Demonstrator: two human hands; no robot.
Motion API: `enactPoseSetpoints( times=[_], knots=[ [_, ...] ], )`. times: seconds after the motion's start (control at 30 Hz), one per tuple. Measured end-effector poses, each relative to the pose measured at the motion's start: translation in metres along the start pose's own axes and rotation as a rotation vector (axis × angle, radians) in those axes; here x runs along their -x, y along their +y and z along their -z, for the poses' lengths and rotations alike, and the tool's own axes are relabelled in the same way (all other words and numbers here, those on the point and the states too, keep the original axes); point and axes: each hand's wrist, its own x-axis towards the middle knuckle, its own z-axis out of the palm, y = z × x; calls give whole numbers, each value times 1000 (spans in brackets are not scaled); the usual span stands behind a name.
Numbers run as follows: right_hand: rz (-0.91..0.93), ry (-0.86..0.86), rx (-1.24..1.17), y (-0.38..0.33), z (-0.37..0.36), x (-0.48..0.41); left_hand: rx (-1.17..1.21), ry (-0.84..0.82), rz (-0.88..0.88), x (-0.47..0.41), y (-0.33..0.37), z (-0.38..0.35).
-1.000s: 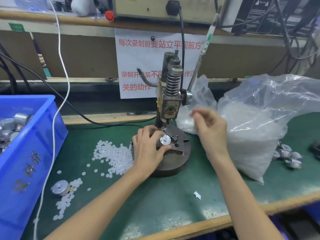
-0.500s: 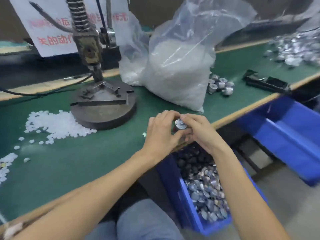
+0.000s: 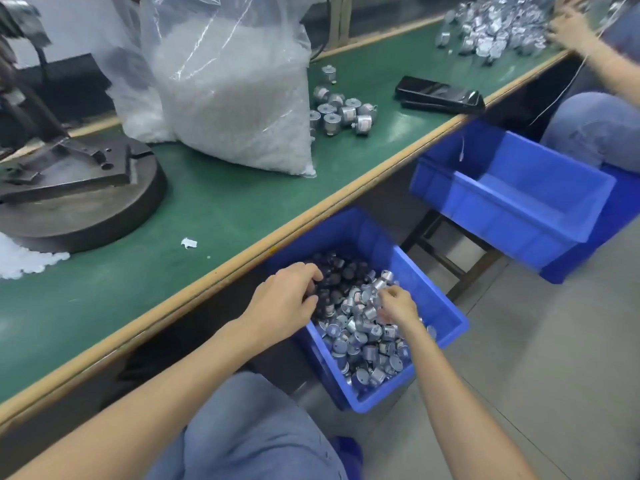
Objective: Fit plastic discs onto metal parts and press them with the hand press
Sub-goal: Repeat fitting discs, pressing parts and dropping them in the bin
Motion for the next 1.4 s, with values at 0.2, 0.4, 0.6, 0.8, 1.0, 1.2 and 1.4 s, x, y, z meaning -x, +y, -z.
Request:
enactPoseSetpoints(
  times=[0.2, 0.4, 0.6, 0.8, 1.0, 1.2, 1.4],
  knots=[
    [16, 73, 7, -4, -2, -5, -2, 39, -2, -3, -6, 5],
    [226, 169, -123, -51, 7, 13, 83, 148, -35, -2, -9, 20],
    [612, 70, -391, -152, 2, 71, 179, 316, -39, 11, -7, 60],
    [835, -197, -349, -234, -58, 132, 86, 483, 57, 56, -44, 130],
    [1089, -483, -198, -305, -137, 211, -303, 692, 360, 123, -87, 212],
    [1407, -713, -16, -353, -208, 315, -529, 608, 789, 227, -120, 277],
    [1684, -949, 128, -359, -267, 411, -561, 461, 1084, 334, -141, 308]
  ],
)
